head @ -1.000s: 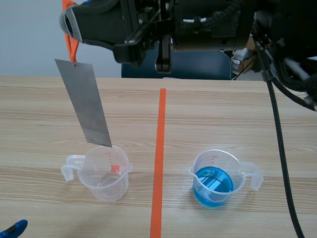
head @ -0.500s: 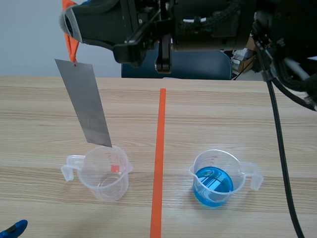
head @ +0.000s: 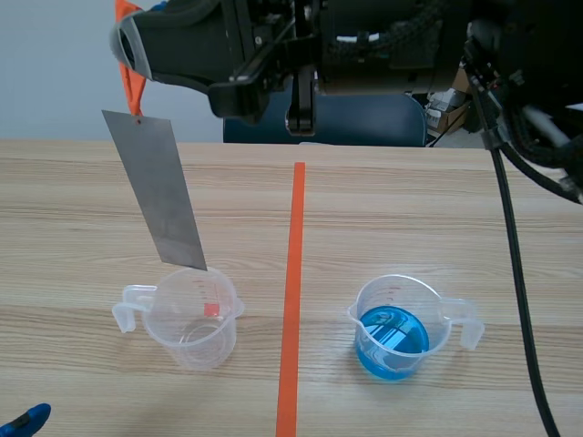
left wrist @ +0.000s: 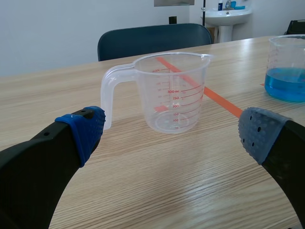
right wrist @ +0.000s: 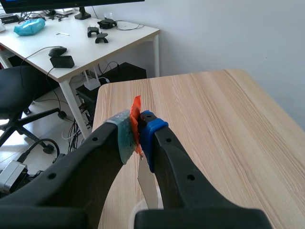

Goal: Do the redox reaction experiment. put the plate into the left beaker

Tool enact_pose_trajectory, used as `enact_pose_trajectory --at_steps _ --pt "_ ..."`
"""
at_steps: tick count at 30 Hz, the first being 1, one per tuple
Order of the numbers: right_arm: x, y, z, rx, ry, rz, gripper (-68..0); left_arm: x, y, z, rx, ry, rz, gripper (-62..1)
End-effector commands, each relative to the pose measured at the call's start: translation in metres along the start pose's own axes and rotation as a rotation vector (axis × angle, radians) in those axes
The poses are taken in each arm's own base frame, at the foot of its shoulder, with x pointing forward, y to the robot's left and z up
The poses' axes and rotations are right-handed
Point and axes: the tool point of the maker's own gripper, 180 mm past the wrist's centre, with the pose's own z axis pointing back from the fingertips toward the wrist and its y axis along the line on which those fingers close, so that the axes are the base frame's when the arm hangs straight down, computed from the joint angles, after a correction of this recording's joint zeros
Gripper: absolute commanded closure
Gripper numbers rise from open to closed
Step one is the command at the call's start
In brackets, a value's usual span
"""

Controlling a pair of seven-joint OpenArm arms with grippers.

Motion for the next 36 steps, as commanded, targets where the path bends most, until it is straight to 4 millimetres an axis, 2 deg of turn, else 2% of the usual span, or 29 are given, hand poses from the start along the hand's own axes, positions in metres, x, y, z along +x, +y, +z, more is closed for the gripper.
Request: enact_pose_trajectory --at_steps 1,36 --pt "0.008 -0.001 0.001 0.000 -0.018 0.021 -0.4 0.011 0.000 -0.001 0.000 -0.053 -0.004 -58.7" --pt "-0.002 -0.006 0.003 -0.025 0.024 0.027 -0.4 0.011 -0.001 -0.001 -0.008 -0.052 -0.004 -58.7"
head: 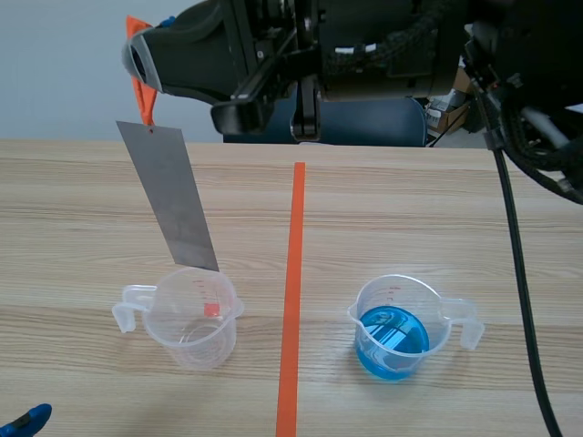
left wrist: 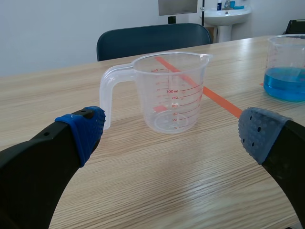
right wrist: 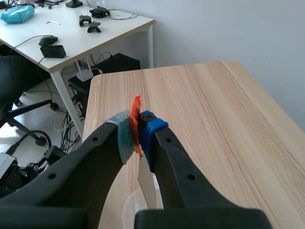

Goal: Do the redox reaction experiment. put the plate into the left beaker

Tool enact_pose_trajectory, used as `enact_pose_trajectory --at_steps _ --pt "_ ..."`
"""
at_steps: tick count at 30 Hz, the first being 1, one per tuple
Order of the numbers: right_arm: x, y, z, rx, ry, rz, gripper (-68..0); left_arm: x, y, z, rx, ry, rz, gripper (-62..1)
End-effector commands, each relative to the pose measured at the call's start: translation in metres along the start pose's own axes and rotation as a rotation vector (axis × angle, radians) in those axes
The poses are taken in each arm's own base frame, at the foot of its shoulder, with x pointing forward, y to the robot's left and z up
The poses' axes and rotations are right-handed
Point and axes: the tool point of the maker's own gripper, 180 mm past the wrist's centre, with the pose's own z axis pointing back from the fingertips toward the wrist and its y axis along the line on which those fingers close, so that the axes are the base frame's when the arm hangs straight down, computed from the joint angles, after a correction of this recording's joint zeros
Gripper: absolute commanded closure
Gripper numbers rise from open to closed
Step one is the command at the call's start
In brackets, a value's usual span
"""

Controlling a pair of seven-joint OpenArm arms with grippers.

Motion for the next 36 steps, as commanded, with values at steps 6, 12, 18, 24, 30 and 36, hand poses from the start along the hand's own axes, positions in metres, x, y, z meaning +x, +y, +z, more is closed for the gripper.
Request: enact_pose_trajectory --at_steps 6,12,18,24,30,36 --pt "-0.005 -0.001 0.003 -0.014 0.002 -0.011 -0.4 0.010 0.000 -0.001 -0.004 -0.051 -0.004 -58.7" --pt "-0.012 -0.004 0.003 -0.028 0.010 -0.025 -0.4 0.010 0.000 -0.001 -0.004 -0.049 -0.004 -58.7" --pt "-0.020 -0.013 0.003 -0.047 0.006 -0.057 -0.4 0.010 0.000 -0.001 -0.004 -0.049 -0.004 -58.7" --pt "-0.022 -0.017 0.003 -0.053 -0.006 -0.072 -0.4 0.010 0.000 -0.001 -0.004 -0.049 -0.004 -58.7" --pt "-0.022 -0.017 0.003 -0.052 -0.013 -0.076 -0.4 0.010 0.000 -0.001 -0.004 -0.047 -0.004 -58.7" --pt "-0.036 -0.012 -0.005 -0.038 0.027 -0.074 -0.4 0.009 0.000 -0.001 -0.004 -0.045 -0.004 -58.7"
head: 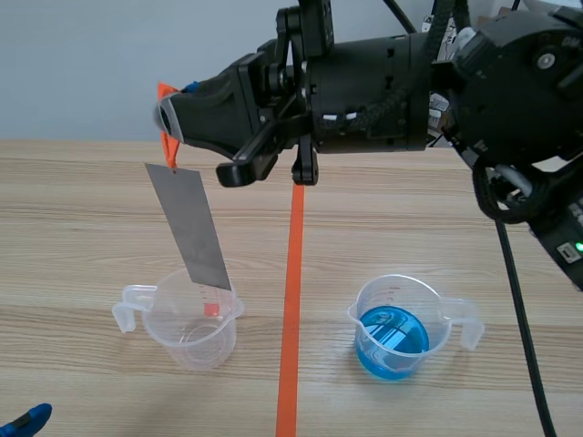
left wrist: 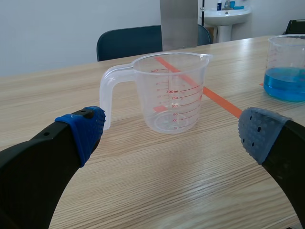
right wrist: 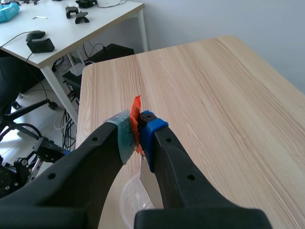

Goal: Do the redox reaction experiment. put the plate into the left beaker

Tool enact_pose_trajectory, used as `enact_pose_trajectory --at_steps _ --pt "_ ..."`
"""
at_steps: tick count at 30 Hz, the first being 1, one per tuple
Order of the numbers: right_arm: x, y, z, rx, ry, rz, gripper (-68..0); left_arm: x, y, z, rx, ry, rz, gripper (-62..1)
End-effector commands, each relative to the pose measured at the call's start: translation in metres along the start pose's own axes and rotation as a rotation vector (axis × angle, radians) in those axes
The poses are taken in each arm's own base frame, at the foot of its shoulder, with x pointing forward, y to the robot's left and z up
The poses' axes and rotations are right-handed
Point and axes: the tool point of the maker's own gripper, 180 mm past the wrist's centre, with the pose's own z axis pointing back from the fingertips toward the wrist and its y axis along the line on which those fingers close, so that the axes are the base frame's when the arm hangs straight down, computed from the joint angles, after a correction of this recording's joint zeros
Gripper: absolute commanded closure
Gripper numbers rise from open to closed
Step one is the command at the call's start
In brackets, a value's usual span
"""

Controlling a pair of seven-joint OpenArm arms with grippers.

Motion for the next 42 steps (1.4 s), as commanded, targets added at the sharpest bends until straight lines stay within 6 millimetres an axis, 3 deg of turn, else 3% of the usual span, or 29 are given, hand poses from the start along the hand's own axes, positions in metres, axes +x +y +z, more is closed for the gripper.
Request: enact_pose_trajectory --at_steps 1,24,42 --pt "0.003 0.001 0.000 0.013 -0.011 0.006 -0.4 0.009 0.000 -0.001 -0.004 -0.045 -0.004 -58.7" --pt "0.005 -0.003 -0.001 0.010 -0.034 -0.006 -0.4 0.009 -0.001 -0.001 -0.004 -0.045 -0.004 -58.7" --pt "0.039 -0.006 0.008 0.061 -0.098 0.006 -0.4 0.009 -0.001 -0.001 -0.004 -0.045 -0.004 -58.7"
